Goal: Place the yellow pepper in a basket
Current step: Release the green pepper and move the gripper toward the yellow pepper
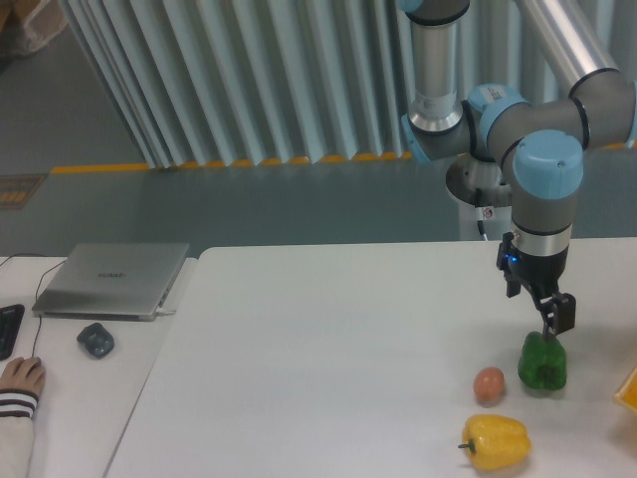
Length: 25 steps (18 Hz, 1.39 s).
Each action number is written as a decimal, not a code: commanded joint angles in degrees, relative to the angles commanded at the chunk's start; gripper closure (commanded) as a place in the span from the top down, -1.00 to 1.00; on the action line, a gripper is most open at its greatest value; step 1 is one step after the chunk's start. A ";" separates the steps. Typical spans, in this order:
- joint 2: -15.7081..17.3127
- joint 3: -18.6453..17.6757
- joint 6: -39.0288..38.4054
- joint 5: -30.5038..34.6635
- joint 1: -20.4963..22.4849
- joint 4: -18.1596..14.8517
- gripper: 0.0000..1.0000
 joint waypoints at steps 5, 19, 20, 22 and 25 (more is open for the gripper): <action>-2.28 0.18 -4.46 -0.35 -3.16 5.35 1.00; -6.50 0.52 -10.72 4.22 -7.12 15.21 1.00; -7.03 1.31 -11.86 4.22 -7.21 15.21 1.00; -7.73 2.54 -13.71 4.22 -7.39 15.21 1.00; -8.87 5.35 -13.54 4.13 -7.65 16.25 1.00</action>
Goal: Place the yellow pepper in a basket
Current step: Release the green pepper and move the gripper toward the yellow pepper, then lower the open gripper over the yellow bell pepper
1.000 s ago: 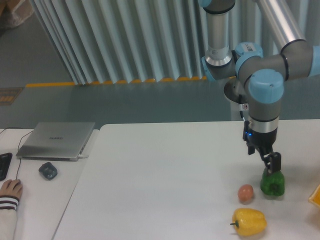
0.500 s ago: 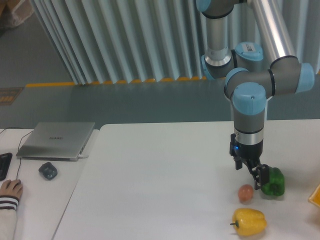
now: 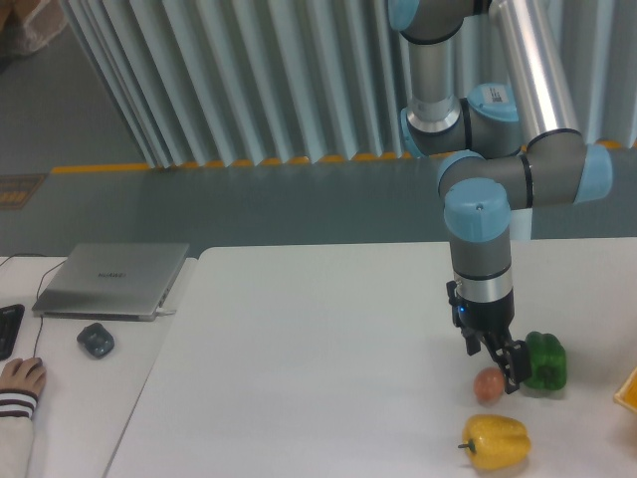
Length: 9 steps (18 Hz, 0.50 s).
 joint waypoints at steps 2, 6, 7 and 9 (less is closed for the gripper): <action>-1.40 1.85 -0.26 0.00 -0.09 3.59 1.00; -3.25 2.99 -0.17 0.00 -0.44 4.40 1.00; -3.87 3.52 -0.26 0.00 -0.44 4.32 1.00; -4.22 3.35 -0.44 0.00 -0.88 4.23 1.00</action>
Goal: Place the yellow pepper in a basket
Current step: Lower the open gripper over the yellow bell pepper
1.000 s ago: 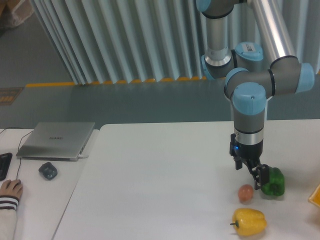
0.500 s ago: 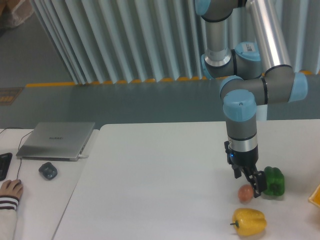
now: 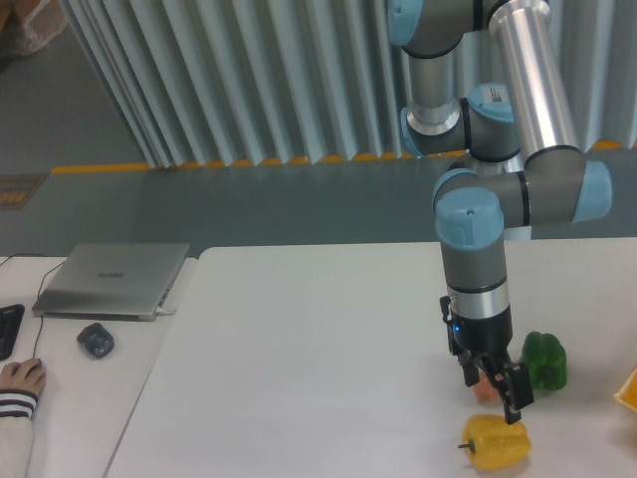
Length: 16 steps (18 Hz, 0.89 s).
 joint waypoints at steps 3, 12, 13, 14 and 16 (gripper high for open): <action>-0.44 0.00 0.00 0.00 0.00 0.00 1.00; -1.94 -0.53 0.00 0.00 -0.44 0.00 1.00; -1.93 -0.53 0.09 -0.09 -0.53 0.00 1.00; -2.11 -0.53 0.09 -0.09 -0.44 0.09 1.00; -2.37 -0.27 0.09 -0.09 -0.44 0.09 1.00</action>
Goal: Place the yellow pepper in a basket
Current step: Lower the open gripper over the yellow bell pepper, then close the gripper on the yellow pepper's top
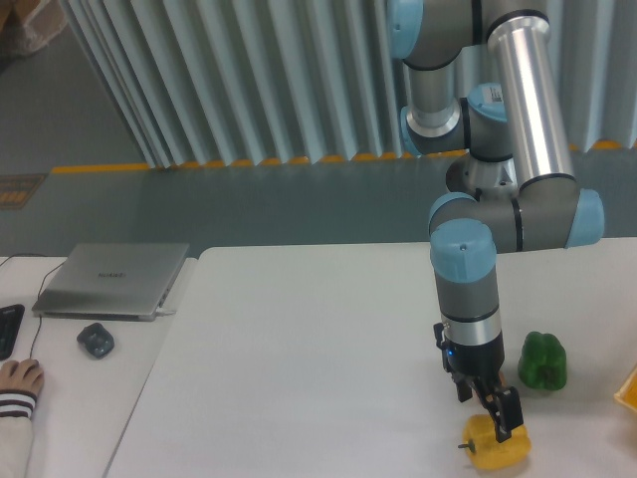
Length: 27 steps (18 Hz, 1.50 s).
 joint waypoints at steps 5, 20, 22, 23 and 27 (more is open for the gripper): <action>0.00 0.53 0.00 0.26 0.09 0.96 1.00; -1.85 0.71 -0.62 0.79 0.35 1.58 1.00; -2.37 0.97 -0.62 1.84 0.35 1.67 1.00; -2.46 0.97 -0.62 2.19 0.35 1.67 1.00; -2.72 0.88 -0.70 3.42 0.35 1.67 1.00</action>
